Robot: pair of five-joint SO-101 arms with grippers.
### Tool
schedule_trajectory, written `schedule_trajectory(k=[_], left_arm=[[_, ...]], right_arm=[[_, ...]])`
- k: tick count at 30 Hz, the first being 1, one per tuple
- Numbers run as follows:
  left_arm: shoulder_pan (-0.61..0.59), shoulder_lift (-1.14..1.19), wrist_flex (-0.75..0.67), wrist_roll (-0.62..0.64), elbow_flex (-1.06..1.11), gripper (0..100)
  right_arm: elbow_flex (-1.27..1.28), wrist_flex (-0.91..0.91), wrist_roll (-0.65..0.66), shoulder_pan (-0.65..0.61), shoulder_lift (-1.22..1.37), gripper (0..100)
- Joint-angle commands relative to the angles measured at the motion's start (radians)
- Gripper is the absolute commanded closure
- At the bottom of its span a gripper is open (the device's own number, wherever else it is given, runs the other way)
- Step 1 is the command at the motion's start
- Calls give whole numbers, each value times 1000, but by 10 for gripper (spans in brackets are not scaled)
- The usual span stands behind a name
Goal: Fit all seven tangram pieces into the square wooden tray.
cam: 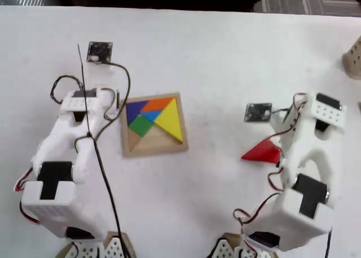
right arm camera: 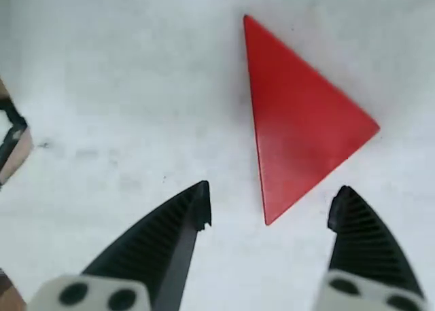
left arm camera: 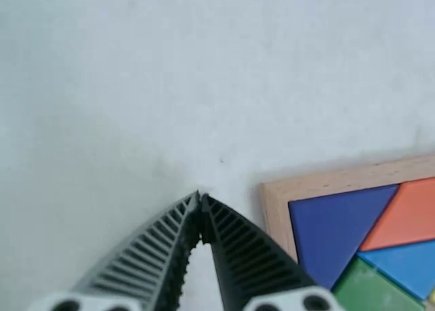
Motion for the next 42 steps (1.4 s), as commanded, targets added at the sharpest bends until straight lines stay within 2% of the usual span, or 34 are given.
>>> schedule_trajectory(k=[1, 4, 14, 26, 28, 32, 42], left_arm=[[10, -7, -18, -6, -51, 976], [10, -7, -18, -6, -51, 976], [10, -2, -18, -6, -51, 976], [10, -1, -18, -6, -51, 976], [12, -1, -18, -6, -51, 976], [16, 1, -18, -6, -51, 976], [16, 1, -18, -6, -51, 976]], right_arm=[[180, -200, -112, -70, -124, 702], [287, -306, -149, -107, -162, 642], [348, -351, -152, -137, -174, 640], [364, -515, -146, -150, -168, 640], [376, -544, -92, -150, -151, 640], [374, -550, 106, -140, -90, 640], [336, -599, 72, -117, -13, 640]])
